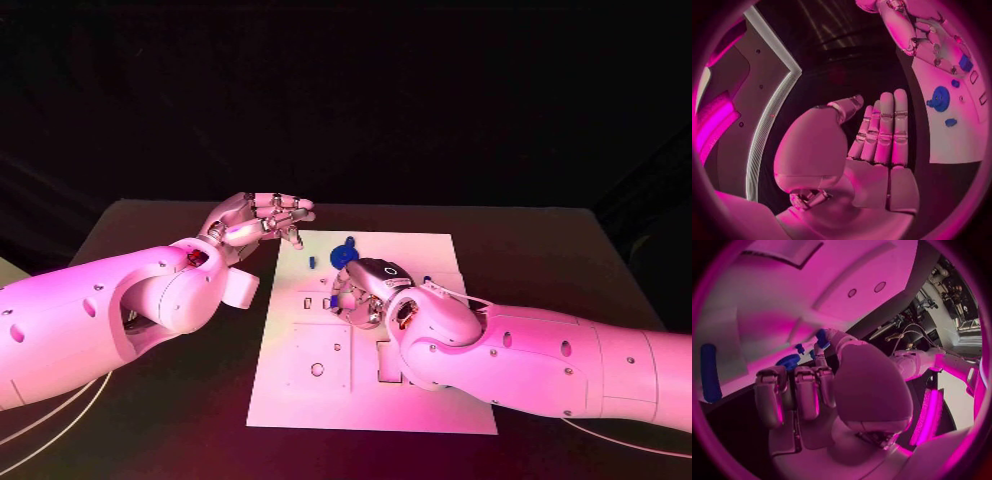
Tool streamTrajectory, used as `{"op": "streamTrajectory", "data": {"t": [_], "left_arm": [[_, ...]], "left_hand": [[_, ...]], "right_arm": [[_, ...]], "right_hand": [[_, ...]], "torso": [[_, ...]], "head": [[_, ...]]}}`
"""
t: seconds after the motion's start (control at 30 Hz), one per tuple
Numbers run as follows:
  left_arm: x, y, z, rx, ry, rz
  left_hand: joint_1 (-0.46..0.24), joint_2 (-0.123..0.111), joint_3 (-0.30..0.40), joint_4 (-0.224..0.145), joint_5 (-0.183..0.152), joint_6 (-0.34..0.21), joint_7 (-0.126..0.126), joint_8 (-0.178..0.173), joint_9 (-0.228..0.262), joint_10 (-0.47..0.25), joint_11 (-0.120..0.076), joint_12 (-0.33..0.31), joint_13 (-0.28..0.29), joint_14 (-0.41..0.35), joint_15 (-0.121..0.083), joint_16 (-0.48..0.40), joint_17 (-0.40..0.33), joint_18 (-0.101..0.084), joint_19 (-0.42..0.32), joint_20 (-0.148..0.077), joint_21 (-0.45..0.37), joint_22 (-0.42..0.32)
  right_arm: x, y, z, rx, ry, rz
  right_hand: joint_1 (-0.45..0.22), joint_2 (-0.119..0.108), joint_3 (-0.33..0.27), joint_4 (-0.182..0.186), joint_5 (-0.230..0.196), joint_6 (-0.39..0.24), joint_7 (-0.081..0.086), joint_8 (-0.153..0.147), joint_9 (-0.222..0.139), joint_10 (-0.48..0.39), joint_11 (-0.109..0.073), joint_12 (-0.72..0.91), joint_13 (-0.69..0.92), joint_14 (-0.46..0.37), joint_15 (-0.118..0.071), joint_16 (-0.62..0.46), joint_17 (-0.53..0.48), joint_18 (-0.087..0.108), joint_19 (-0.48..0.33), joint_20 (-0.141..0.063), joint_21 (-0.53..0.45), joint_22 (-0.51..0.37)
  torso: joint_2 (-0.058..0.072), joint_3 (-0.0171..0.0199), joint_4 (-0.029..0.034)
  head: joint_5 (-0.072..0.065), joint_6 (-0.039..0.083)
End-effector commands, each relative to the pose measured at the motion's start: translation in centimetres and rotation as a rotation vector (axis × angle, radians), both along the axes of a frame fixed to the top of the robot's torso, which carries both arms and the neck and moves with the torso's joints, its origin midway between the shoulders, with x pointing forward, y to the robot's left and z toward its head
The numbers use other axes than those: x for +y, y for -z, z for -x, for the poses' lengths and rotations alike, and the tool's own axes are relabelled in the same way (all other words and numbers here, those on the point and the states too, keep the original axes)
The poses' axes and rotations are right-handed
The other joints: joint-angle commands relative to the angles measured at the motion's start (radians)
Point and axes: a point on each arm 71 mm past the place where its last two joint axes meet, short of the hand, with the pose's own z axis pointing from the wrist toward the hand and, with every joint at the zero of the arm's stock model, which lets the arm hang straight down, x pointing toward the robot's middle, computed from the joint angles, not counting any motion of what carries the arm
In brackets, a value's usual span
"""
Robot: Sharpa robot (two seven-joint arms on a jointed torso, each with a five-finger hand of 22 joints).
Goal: Assemble the parts on the task board
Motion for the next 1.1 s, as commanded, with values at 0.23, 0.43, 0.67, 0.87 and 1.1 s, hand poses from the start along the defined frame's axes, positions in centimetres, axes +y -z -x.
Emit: {"op": "streamTrajectory", "data": {"t": [0.23,0.43,0.67,0.87,1.1], "left_arm": [[-0.19,-0.07,0.07,0.003,0.022,0.009],[-0.19,-0.05,0.05,0.003,0.022,0.008],[-0.16,-0.04,0.03,0.003,0.021,0.007],[-0.18,-0.04,0.02,0.003,0.022,0.007],[-0.18,-0.03,0.00,0.003,0.022,0.007]], "left_hand": [[-0.010,-0.003,0.002,-0.001,0.000,-0.007,0.008,0.002,0.002,-0.001,0.004,-0.004,0.001,-0.006,0.002,0.000,-0.001,0.006,-0.006,0.001,0.006,0.001],[-0.010,-0.003,0.002,-0.001,0.000,-0.007,0.008,0.002,0.002,-0.001,0.004,-0.004,0.001,-0.006,0.002,0.000,-0.001,0.006,-0.006,0.001,0.006,0.001],[-0.010,-0.003,0.002,-0.001,0.000,-0.007,0.008,0.002,0.002,-0.001,0.004,-0.004,0.001,-0.006,0.002,0.000,-0.001,0.006,-0.006,0.001,0.006,0.001],[-0.010,-0.003,0.002,-0.001,0.000,-0.007,0.008,0.002,0.002,-0.001,0.004,-0.004,0.001,-0.006,0.002,0.000,-0.001,0.006,-0.006,0.001,0.006,0.001],[-0.013,-0.003,0.004,-0.003,0.000,-0.008,0.008,0.001,0.002,-0.001,0.004,-0.004,0.001,-0.005,0.002,0.000,-0.002,0.006,-0.009,0.002,0.009,0.002]], "right_arm": [[0.35,0.01,0.18,-0.003,-0.025,0.007],[0.31,-0.05,0.22,-0.006,-0.025,-0.001],[0.12,-0.16,0.42,-0.011,-0.026,-0.011],[-0.01,-0.19,0.46,-0.016,-0.023,-0.014],[-0.07,-0.24,0.47,-0.023,-0.017,-0.018]], "right_hand": [[-0.037,-0.018,-0.065,0.033,-0.140,-0.028,0.007,-0.012,-0.012,0.031,0.015,-0.028,0.185,0.103,0.015,-0.001,0.248,-0.007,0.105,0.016,0.004,0.263],[-0.029,-0.021,-0.109,0.045,-0.141,-0.053,0.013,-0.025,-0.019,0.019,0.019,-0.044,0.174,0.102,0.019,-0.002,0.246,-0.007,0.105,0.017,0.004,0.263],[-0.013,-0.013,-0.156,0.057,-0.140,-0.053,0.014,-0.024,-0.021,0.019,0.022,-0.044,0.173,0.102,0.022,-0.003,0.244,-0.007,0.105,0.021,0.004,0.263],[0.002,-0.001,-0.159,0.055,-0.138,-0.049,0.014,-0.021,-0.021,0.021,0.021,-0.041,0.175,0.102,0.021,-0.003,0.245,-0.007,0.105,0.021,0.004,0.263],[0.009,0.004,-0.160,0.055,-0.136,-0.046,0.013,-0.020,-0.021,0.022,0.021,-0.040,0.176,0.102,0.021,-0.003,0.245,-0.007,0.105,0.021,0.004,0.263]], "torso": [[0.000,0.0002,-0.0003],[0.001,0.0002,-0.0002],[0.001,0.0005,0.0006],[0.000,0.0006,0.0011],[0.000,0.0002,0.0006]], "head": [[0.000,0.000],[0.000,0.000],[0.000,-0.001],[0.000,-0.001],[0.000,0.000]]}}
